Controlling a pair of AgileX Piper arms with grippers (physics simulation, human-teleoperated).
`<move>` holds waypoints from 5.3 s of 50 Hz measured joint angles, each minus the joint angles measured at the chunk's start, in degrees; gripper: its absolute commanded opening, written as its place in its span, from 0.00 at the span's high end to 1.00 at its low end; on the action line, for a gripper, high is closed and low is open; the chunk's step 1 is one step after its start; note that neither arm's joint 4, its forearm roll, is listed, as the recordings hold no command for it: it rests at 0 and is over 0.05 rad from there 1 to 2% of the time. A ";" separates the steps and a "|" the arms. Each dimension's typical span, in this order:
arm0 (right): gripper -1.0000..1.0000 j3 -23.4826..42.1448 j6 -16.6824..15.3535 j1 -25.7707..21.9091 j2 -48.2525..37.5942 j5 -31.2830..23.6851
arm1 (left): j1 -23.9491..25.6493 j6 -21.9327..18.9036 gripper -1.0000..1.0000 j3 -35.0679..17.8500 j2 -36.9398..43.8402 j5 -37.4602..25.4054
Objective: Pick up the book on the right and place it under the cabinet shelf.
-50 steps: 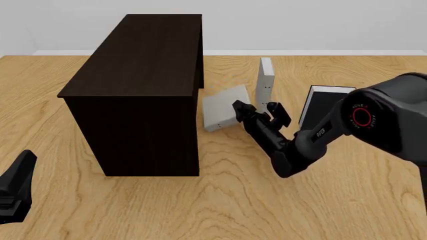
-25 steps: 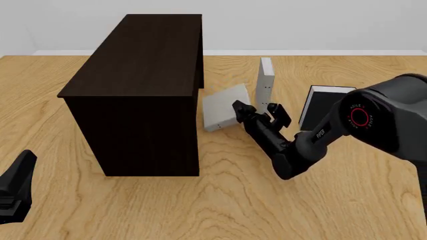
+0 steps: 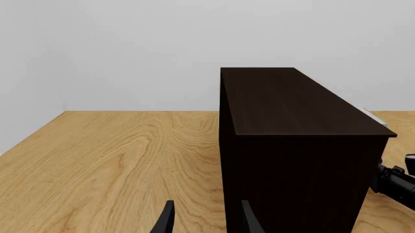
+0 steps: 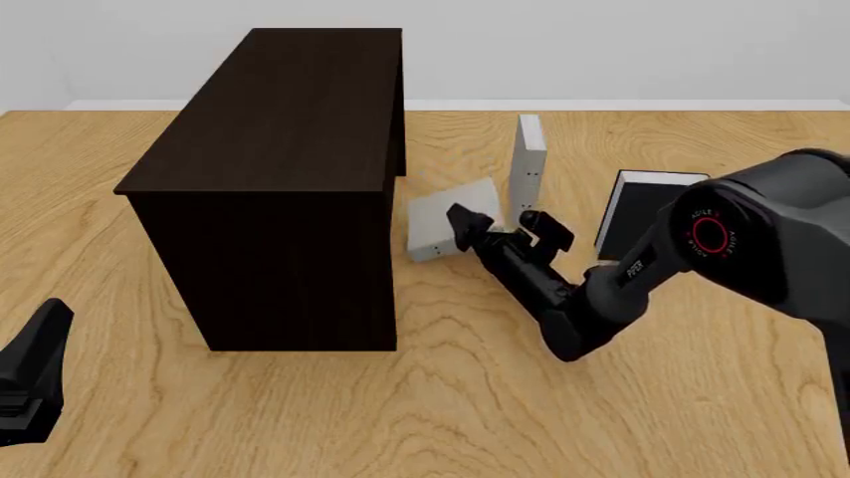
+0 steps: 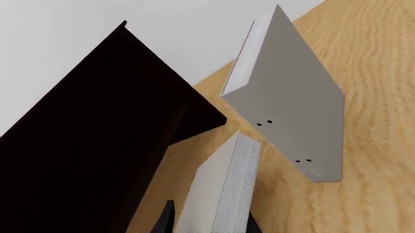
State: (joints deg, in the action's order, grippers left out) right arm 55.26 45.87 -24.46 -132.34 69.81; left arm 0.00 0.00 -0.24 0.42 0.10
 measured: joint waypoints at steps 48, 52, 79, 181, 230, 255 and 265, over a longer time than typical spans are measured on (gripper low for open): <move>0.00 -15.06 8.56 2.52 9.65 -2.28 | 0.00 0.00 0.00 0.00 0.00 0.00; 0.00 -16.95 8.36 2.61 11.13 -3.66 | 0.00 0.00 0.00 0.00 0.00 0.00; 0.00 -22.85 2.55 2.51 23.35 -16.29 | 0.00 0.00 0.00 0.00 0.00 0.00; 0.00 -11.15 -28.70 7.55 24.42 -36.05 | 0.00 0.00 0.00 0.00 0.00 0.00; 0.00 -9.07 -41.45 8.32 22.53 -37.03 | 0.00 0.00 0.00 0.00 0.00 0.00; 0.00 -4.96 -44.85 8.07 17.89 -38.30 | 0.00 0.00 0.00 0.00 0.00 0.00; 0.00 -4.07 -46.16 8.22 16.64 -38.36 | 0.00 0.00 0.00 0.00 0.00 0.00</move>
State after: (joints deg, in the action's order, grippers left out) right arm 51.19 -0.29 -16.24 -115.70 31.46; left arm 0.00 0.00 -0.24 0.42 0.10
